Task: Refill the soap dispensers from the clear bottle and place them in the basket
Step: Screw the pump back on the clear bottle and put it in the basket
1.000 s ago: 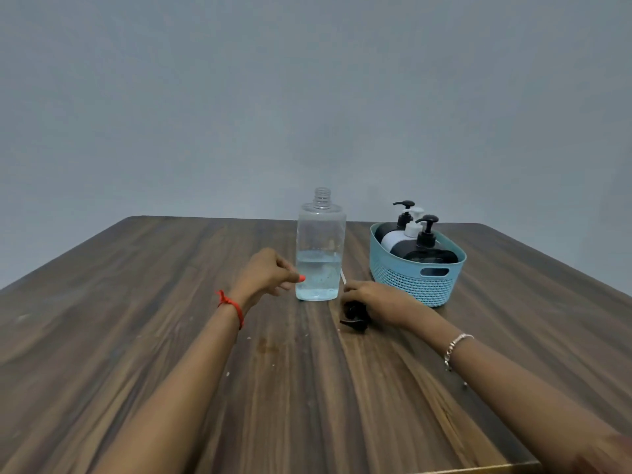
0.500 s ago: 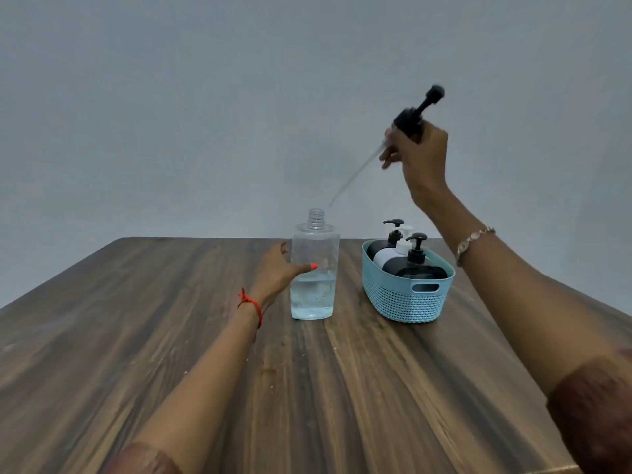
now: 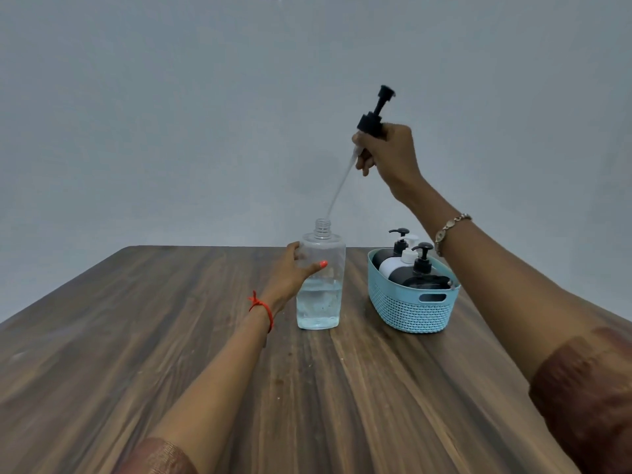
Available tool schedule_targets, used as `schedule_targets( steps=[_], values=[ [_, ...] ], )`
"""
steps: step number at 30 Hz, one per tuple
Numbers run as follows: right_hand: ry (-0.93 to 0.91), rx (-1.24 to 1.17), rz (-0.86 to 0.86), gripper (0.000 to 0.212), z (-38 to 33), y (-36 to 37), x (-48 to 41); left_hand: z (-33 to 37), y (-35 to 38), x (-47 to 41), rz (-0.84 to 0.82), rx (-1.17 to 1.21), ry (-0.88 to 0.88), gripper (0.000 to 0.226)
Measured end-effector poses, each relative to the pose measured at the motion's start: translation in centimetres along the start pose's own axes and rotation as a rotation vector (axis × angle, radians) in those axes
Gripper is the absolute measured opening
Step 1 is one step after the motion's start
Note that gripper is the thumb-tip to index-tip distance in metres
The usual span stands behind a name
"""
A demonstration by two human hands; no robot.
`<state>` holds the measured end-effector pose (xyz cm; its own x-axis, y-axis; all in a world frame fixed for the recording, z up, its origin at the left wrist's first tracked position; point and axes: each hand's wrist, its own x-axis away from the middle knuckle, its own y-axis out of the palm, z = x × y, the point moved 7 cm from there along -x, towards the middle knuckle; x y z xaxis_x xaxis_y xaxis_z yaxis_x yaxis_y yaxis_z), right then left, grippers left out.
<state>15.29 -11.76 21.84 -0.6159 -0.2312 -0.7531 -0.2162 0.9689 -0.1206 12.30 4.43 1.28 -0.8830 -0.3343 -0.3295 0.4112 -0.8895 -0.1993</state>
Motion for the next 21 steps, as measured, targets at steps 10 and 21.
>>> schedule_targets(
  steps=[10, 21],
  values=[
    [0.151, 0.321, -0.287, 0.033, 7.6, 5.3, 4.6, -0.5, 0.3, -0.6, -0.056, 0.026, -0.006, 0.07],
    [0.223, 0.165, -0.238, 0.022, 9.5, 5.7, 6.1, -1.2, 0.4, -1.1, -0.051, 0.005, -0.017, 0.073]
  ],
)
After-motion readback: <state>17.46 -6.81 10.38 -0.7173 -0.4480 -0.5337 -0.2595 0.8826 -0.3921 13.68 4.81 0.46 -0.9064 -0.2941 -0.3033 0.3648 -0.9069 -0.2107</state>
